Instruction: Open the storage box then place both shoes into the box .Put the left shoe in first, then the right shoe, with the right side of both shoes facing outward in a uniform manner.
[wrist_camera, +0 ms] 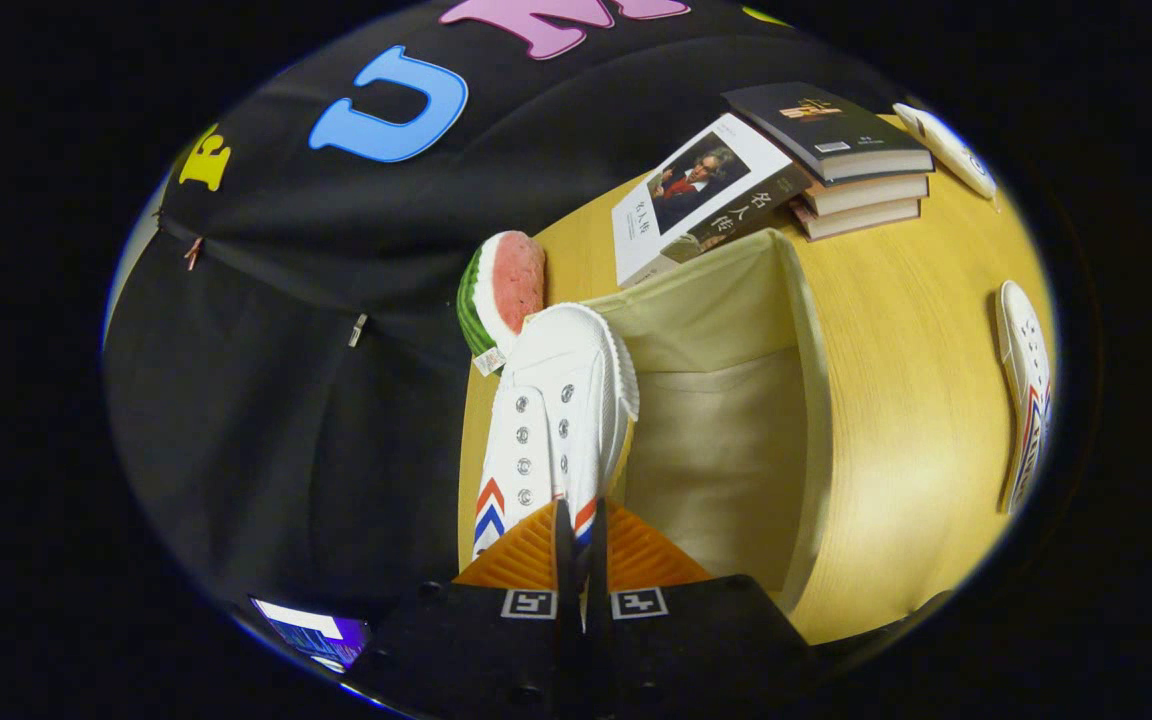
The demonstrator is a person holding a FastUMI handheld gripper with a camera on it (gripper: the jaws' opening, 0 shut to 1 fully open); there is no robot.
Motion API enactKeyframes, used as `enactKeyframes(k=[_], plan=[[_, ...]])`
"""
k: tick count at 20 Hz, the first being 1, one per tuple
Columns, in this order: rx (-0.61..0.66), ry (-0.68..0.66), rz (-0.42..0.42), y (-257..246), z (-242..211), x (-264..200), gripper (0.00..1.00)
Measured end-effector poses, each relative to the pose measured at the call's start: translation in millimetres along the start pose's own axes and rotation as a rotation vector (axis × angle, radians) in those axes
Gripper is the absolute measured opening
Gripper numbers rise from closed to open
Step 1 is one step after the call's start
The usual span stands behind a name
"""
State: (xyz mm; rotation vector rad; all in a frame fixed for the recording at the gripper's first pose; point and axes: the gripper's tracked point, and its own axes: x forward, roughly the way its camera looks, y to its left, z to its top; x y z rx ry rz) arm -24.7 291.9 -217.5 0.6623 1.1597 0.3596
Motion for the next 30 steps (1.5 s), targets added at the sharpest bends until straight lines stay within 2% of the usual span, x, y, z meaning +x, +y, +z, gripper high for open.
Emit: enactKeyframes(k=[5, 10, 16, 18, 20, 21, 25, 30], plan=[[0.093, 0.024, -0.018, -19, -3, 24, 0.05], [0.017, 0.033, -0.185, -64, -14, 51, 0.05], [0.041, 0.045, -0.192, -58, -17, 63, 0.05], [0.066, 0.03, -0.063, -24, -11, 56, 0.17], [0.054, 0.016, 0.022, 6, -7, 38, 0.7], [0.022, 0.001, 0.037, 15, -5, 28, 0.96], [-0.14, -0.083, 0.069, 34, 8, -22, 0.99], [-0.234, -0.238, 0.039, 15, 34, -92, 0.98]])
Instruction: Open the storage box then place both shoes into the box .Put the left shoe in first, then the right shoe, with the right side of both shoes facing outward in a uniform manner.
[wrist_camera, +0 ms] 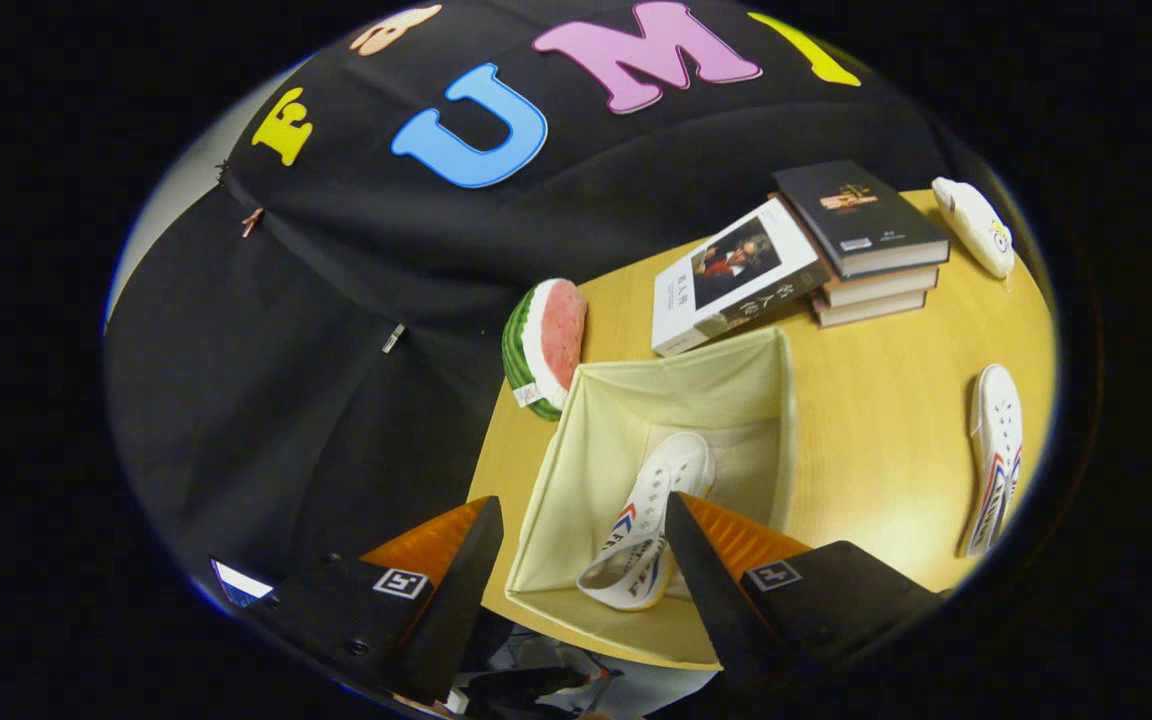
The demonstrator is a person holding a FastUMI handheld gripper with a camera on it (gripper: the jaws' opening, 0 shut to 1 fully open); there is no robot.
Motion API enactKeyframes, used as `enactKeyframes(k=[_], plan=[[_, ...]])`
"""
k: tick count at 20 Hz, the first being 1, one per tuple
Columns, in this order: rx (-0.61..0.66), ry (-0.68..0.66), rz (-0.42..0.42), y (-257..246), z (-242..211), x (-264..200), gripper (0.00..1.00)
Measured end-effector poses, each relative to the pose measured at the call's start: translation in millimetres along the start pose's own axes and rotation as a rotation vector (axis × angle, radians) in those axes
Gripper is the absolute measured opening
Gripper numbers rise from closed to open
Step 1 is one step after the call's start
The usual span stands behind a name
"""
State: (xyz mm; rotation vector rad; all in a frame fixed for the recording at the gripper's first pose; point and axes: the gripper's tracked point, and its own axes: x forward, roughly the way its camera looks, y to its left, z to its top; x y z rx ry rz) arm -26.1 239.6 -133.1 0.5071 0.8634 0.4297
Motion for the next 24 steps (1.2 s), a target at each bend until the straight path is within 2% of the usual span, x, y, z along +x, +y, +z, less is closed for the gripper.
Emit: enactKeyframes(k=[4, 9, 13, 18, 24], plan=[[-0.105, -0.095, -0.112, -57, 28, -47, 0.99], [-0.192, -0.134, -0.28, -144, 49, -89, 0.99], [-0.231, -0.117, -0.349, -201, 52, -114, 0.99], [-0.369, -0.1, -0.432, -277, 69, -147, 0.99], [-0.336, -0.039, -0.434, -351, 67, -158, 0.99]])
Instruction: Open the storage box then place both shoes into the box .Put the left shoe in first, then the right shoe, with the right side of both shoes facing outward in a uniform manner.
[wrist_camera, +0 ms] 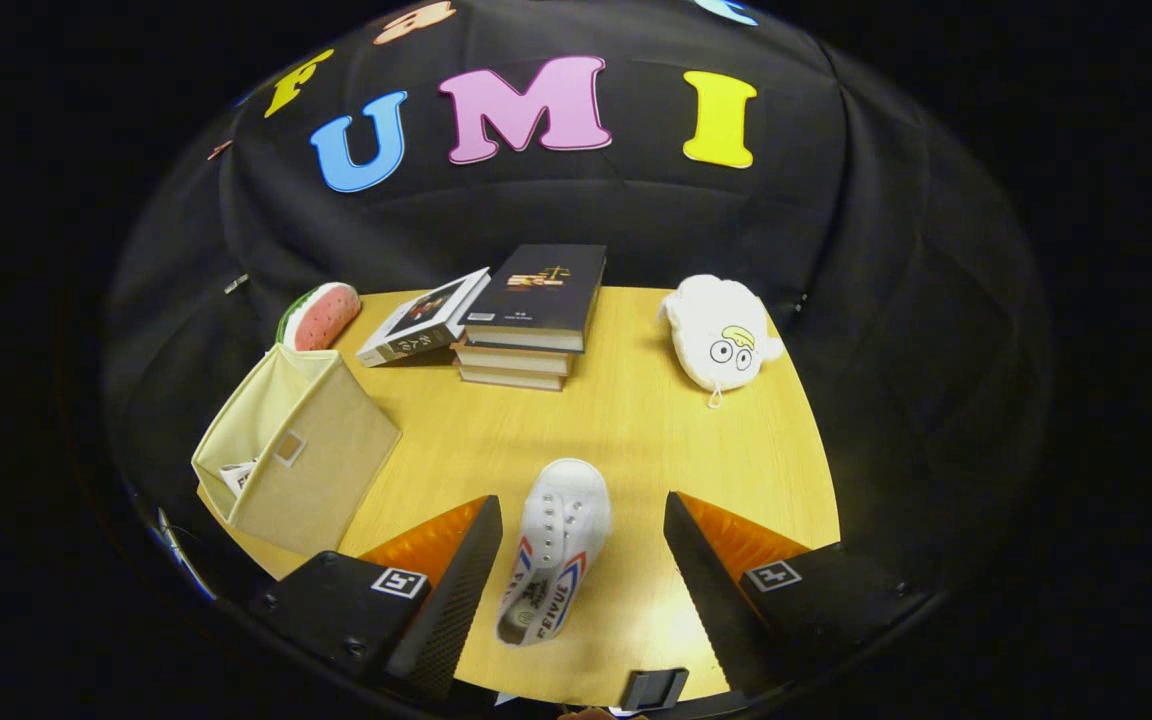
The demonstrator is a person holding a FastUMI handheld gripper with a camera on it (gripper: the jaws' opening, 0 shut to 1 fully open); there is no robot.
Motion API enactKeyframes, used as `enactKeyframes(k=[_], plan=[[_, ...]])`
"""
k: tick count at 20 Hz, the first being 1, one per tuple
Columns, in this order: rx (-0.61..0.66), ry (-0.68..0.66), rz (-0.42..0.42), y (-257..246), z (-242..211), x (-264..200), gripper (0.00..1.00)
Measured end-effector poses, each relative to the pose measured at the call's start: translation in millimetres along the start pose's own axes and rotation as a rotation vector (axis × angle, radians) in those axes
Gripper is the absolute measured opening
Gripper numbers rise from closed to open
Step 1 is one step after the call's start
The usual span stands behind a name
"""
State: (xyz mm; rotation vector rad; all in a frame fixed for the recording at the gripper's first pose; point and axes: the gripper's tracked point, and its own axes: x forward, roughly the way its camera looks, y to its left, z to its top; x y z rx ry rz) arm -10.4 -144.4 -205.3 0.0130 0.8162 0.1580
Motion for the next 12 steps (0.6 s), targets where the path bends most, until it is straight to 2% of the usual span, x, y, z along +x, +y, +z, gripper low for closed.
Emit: enactKeyframes(k=[8, 12], plan=[[-0.003, 0.107, 0.031, -34, -62, 36, 0.99], [0.034, 0.201, 0.084, -23, -89, 49, 0.99]])
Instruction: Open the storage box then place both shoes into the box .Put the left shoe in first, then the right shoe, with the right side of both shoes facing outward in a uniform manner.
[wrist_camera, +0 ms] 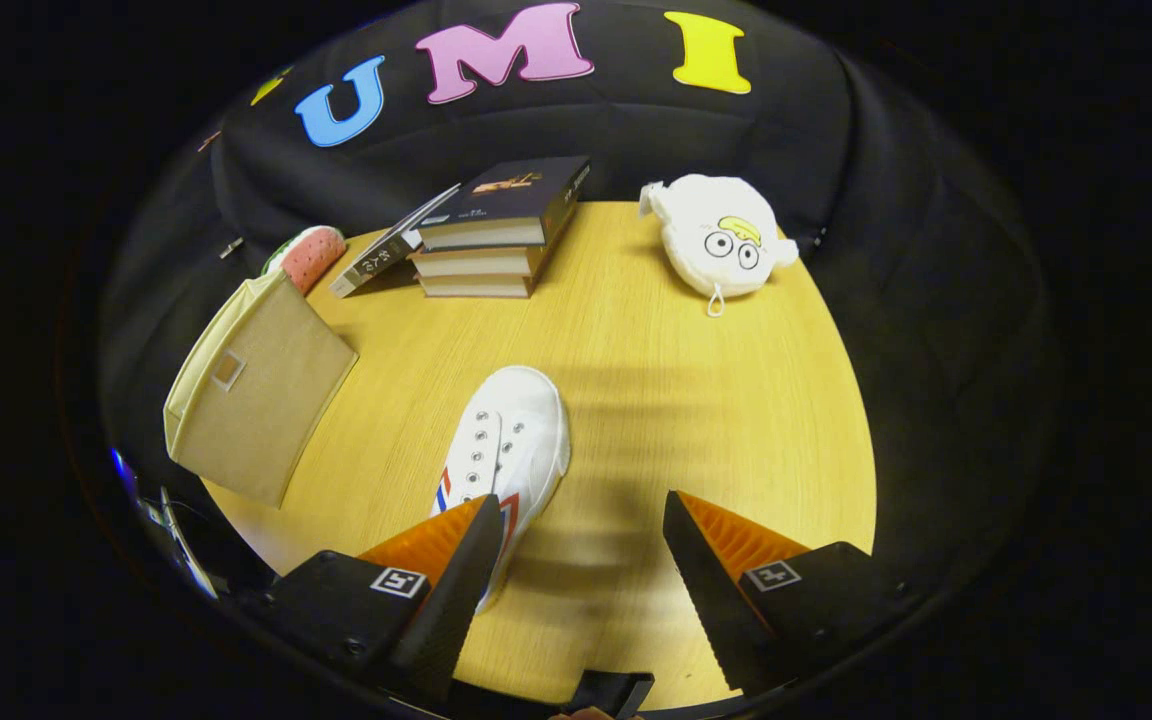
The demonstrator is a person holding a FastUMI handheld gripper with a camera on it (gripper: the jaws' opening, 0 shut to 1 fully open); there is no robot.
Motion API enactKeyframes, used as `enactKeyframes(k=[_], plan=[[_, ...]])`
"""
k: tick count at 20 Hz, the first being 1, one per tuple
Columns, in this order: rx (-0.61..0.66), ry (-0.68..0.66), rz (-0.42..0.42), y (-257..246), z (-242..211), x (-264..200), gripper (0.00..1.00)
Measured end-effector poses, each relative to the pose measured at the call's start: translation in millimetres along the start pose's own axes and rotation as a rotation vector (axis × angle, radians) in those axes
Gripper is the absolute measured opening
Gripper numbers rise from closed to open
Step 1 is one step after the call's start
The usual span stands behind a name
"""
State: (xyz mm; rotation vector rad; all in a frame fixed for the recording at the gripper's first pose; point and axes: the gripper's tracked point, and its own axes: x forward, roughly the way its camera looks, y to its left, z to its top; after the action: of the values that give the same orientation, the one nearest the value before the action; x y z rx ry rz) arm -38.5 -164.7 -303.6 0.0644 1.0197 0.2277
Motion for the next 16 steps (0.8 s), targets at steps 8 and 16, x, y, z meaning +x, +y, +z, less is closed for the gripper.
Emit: enactKeyframes(k=[8, 16], plan=[[0.016, 0.162, 0.036, 29, -31, 51, 0.99], [0.08, 0.249, 0.129, 52, -39, 65, 0.66]])
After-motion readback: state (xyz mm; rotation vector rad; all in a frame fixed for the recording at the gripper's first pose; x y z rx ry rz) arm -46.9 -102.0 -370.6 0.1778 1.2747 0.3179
